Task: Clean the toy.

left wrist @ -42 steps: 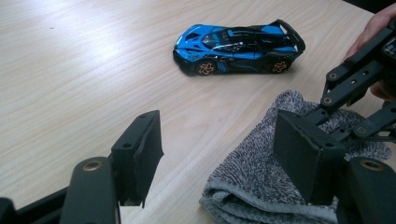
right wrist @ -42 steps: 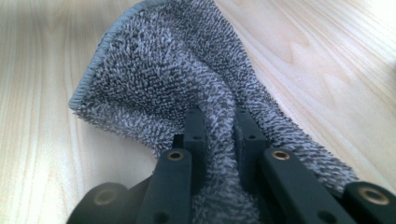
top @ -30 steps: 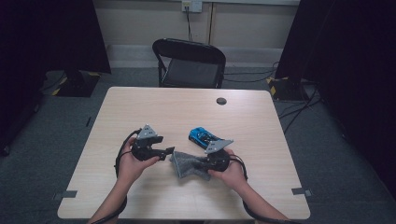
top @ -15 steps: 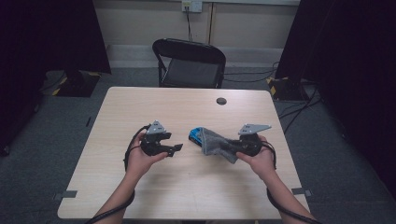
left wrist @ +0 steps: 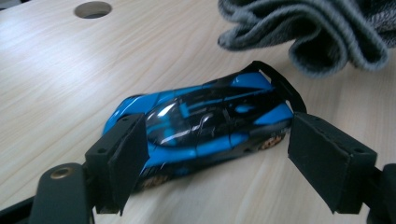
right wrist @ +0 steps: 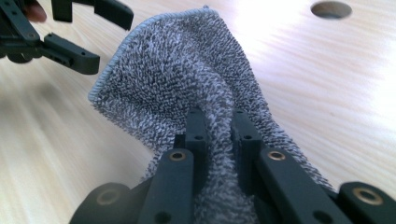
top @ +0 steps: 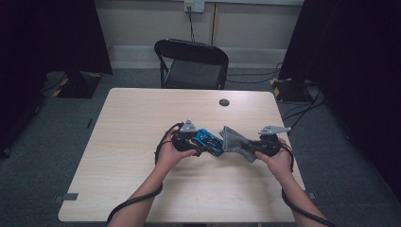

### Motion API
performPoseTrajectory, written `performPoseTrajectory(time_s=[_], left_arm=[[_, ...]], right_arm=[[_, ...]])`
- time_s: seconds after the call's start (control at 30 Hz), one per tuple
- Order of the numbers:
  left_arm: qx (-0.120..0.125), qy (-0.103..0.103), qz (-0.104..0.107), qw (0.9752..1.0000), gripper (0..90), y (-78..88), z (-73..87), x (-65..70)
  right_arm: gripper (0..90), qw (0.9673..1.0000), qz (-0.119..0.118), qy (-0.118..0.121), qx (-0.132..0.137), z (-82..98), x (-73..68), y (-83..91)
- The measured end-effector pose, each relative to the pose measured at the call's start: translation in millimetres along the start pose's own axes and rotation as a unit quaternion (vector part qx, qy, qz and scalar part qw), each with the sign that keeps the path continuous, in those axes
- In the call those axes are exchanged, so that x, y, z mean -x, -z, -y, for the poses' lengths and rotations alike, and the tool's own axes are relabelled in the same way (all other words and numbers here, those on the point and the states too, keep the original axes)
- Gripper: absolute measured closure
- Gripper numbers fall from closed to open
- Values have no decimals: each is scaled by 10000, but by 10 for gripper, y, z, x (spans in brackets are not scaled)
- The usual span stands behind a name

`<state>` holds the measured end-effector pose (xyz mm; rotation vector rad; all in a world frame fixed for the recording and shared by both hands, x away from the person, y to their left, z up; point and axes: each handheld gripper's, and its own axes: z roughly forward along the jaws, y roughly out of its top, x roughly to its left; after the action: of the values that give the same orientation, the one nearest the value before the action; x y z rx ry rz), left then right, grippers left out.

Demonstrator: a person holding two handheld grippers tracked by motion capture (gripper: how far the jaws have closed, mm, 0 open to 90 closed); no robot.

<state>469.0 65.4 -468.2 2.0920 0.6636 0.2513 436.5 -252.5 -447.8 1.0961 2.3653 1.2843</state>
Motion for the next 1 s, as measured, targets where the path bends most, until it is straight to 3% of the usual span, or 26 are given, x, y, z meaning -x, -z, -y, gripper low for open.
performPoseTrajectory(time_s=[0.07, 0.3, 0.6, 0.7, 0.9, 0.97, 1.0], left_arm=[[-44, -71, -69, 9999, 202, -95, -39, -2], [-46, 69, -50, 10000, 210, -310, -43, -71], [-47, -7, 36, 10000, 191, -403, -47, -120], [-70, -55, 66, 9999, 194, -420, -61, -101], [17, 57, 174, 9998, 129, -467, -32, -141], [14, -176, 211, 9996, 96, -487, -20, -134], [9, -174, 208, 9996, 75, -498, -21, -127]], right_arm=[[808, 10000, 11, -48, -1, 46, 36, -10], [808, 9998, 38, -165, -88, 172, 112, -37], [807, 9988, 275, -133, -372, 278, 131, -92], [806, 9983, 326, -222, -424, 311, 155, -119], [804, 9967, 556, -246, -534, 321, 173, -155], [802, 9961, 650, -221, -557, 323, 170, -168], [801, 9959, 656, -192, -586, 327, 166, -181]])
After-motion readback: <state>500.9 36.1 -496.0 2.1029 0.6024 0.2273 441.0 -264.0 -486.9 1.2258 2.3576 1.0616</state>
